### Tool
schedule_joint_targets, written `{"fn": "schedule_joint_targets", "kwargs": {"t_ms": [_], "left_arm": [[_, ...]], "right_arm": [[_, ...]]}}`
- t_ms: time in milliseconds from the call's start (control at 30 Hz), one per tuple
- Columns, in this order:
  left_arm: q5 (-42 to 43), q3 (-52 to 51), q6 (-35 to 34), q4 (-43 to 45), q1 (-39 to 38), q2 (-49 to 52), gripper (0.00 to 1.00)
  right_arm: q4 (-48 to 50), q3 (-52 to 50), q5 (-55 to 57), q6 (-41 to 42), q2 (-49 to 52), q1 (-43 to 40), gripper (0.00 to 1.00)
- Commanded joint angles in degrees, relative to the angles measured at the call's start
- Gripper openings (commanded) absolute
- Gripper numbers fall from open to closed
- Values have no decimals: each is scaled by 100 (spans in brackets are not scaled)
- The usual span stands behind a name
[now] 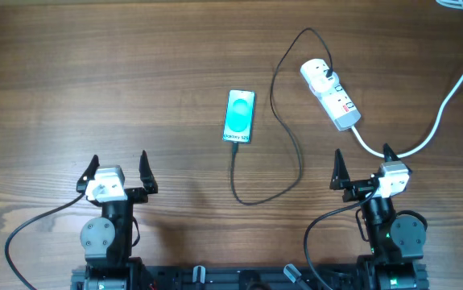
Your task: Plug charger to phone and switch on socket
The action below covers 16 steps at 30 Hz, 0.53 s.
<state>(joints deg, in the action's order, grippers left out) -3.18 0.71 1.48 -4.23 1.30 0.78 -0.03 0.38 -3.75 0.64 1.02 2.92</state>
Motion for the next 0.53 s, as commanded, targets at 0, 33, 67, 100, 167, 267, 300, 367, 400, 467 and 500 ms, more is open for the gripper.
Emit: {"fn": "schedule_joint_targets", "kwargs": {"t_ms": [0, 33, 67, 100, 167, 267, 300, 367, 400, 467, 500], "left_arm": [[13, -39, 129, 20, 48, -61, 100], [13, -39, 129, 17, 48, -61, 100], [13, -39, 129, 20, 48, -61, 100], [13, -39, 127, 20, 48, -61, 100], [13, -39, 129, 20, 48, -61, 100], [13, -39, 129, 20, 48, -61, 100], [13, -39, 129, 20, 48, -61, 100], [13, -39, 129, 20, 48, -61, 100], [13, -39, 129, 20, 48, -61, 100], [13, -39, 129, 20, 48, -61, 100], [13, -39, 129, 20, 48, -61, 100]], "right_arm": [[9, -9, 98, 87, -22, 7, 100], [9, -9, 98, 85, -22, 7, 99], [9, -9, 98, 87, -22, 7, 100], [9, -9, 98, 87, -22, 7, 100], [9, -9, 98, 85, -22, 7, 100], [9, -9, 98, 85, -22, 7, 100], [9, -9, 98, 87, -22, 7, 100], [9, -9, 98, 87, -22, 7, 100], [9, -9, 98, 87, -22, 7, 100], [9, -9, 98, 87, -22, 7, 100], [9, -9, 98, 85, -22, 7, 100]]}}
